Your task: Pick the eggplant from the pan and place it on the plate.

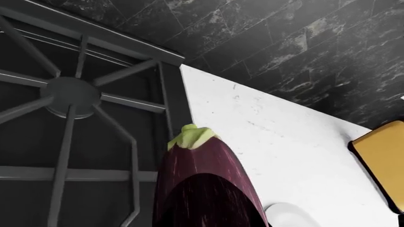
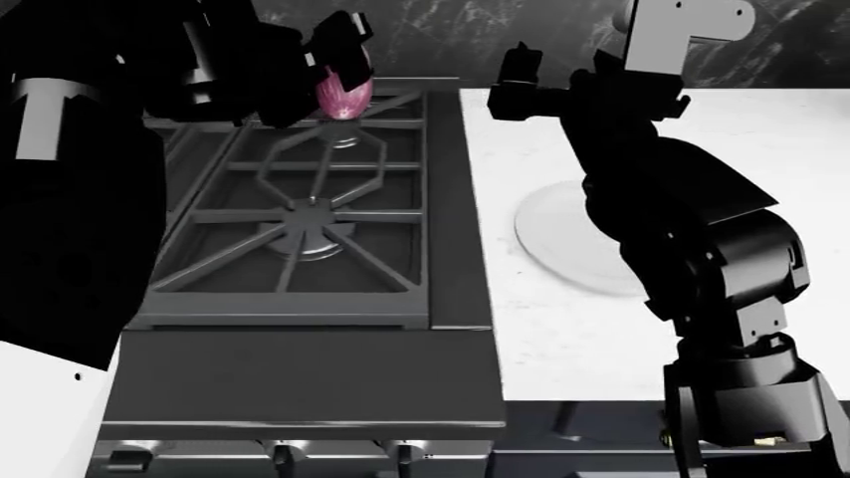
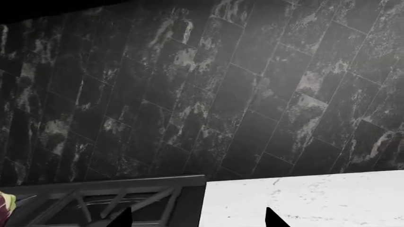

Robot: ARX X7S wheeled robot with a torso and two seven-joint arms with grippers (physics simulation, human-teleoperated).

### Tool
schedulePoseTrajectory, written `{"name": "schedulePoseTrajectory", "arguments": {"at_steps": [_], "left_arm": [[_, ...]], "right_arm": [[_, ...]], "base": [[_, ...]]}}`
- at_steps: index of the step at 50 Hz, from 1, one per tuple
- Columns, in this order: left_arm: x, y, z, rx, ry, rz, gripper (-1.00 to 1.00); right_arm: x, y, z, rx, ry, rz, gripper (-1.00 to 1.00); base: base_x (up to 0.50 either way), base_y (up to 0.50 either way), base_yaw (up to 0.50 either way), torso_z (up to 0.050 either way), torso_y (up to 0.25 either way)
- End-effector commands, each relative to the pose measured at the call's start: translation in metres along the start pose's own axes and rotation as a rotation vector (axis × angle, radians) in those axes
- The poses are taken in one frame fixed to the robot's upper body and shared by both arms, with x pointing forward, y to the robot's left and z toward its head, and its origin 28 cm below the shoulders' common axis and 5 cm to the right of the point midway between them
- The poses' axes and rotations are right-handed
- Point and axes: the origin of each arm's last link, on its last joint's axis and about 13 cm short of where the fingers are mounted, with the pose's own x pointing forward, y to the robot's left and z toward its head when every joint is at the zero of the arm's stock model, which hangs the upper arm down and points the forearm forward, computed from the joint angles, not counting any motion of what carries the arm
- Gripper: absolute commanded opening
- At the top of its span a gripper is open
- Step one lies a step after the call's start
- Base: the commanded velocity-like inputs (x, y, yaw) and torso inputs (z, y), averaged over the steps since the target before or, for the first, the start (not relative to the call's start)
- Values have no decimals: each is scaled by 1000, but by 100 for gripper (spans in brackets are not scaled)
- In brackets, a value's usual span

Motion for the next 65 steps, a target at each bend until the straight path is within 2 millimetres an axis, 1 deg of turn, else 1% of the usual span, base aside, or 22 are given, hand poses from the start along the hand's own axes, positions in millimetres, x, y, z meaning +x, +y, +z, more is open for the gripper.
{"name": "schedulePoseTrajectory", "arguments": {"at_steps": [1, 65], "left_arm": [[-1, -2, 1, -14, -5, -16, -100], [-1, -2, 1, -12, 3, -29, -100]], "right_arm": [[-1, 0, -1, 1, 1, 0, 100], [-1, 0, -1, 2, 0, -1, 100]], "base": [[0, -133, 0, 0, 0], [0, -135, 0, 0, 0]]}}
